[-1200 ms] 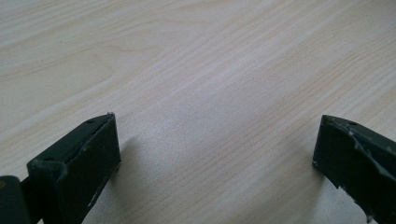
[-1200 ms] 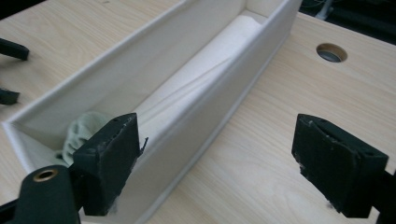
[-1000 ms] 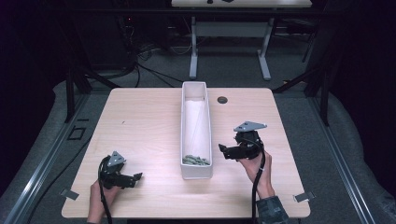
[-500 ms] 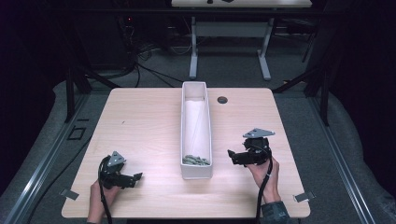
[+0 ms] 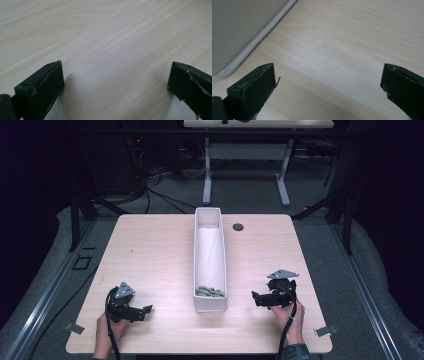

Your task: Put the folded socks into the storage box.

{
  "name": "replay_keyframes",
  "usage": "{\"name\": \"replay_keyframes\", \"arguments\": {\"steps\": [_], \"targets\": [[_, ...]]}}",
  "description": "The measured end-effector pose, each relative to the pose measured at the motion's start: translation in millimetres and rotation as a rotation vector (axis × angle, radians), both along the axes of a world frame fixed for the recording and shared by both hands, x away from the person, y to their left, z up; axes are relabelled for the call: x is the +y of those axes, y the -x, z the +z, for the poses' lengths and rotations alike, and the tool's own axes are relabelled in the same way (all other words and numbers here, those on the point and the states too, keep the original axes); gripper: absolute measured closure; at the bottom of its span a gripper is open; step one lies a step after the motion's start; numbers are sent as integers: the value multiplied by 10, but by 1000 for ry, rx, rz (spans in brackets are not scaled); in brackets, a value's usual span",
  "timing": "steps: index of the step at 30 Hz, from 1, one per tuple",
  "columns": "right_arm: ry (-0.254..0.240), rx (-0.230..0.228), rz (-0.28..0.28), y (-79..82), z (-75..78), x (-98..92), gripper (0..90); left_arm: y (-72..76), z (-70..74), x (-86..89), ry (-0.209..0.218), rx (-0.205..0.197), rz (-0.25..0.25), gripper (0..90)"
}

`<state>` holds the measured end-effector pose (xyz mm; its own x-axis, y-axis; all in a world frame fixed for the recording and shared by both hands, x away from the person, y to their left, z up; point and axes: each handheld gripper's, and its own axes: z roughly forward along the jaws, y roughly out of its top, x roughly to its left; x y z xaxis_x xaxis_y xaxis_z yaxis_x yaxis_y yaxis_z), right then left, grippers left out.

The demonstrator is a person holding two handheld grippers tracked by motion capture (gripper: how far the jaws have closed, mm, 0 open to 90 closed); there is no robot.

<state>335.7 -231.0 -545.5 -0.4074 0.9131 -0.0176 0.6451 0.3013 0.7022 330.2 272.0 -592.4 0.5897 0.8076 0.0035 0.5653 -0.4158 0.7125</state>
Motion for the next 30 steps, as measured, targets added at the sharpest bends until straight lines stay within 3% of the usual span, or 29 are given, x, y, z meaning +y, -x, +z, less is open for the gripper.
{"name": "replay_keyframes", "arguments": {"steps": [2, 3, 6, 8, 9, 10, 11, 13, 16, 30], "targets": [[-37, 15, 26, 7, -69, -36, 0, 0, 0, 0, 0, 0, 0, 4], [-5, 8, -10, 21, -97, -34, 0, 0, 0, 0, 0, 0, 0, 4], [-32, 20, 5, 34, -183, -70, 0, 0, 0, 0, 0, 0, -1, 4], [-23, 18, 1, 39, -231, -97, 0, 0, 0, 0, 0, 0, -1, 4], [18, 14, -40, 49, -249, -94, 0, 0, 0, 1, 0, 0, -1, 4], [-18, 28, -6, 39, -279, -123, 0, 0, 0, 0, 0, 0, -1, 4], [-23, 32, -3, 37, -304, -140, 0, 0, 0, 1, 0, 0, -1, 4], [19, 26, -48, 51, -347, -149, 0, 0, 0, 0, 0, 0, -1, 4], [-1, 23, -66, 62, -420, -190, 0, -1, 0, 0, 0, 0, -1, 4], [-23, -3, -69, 97, -446, -227, 0, -2, 0, -3, 3, 4, 1, 4]]}}
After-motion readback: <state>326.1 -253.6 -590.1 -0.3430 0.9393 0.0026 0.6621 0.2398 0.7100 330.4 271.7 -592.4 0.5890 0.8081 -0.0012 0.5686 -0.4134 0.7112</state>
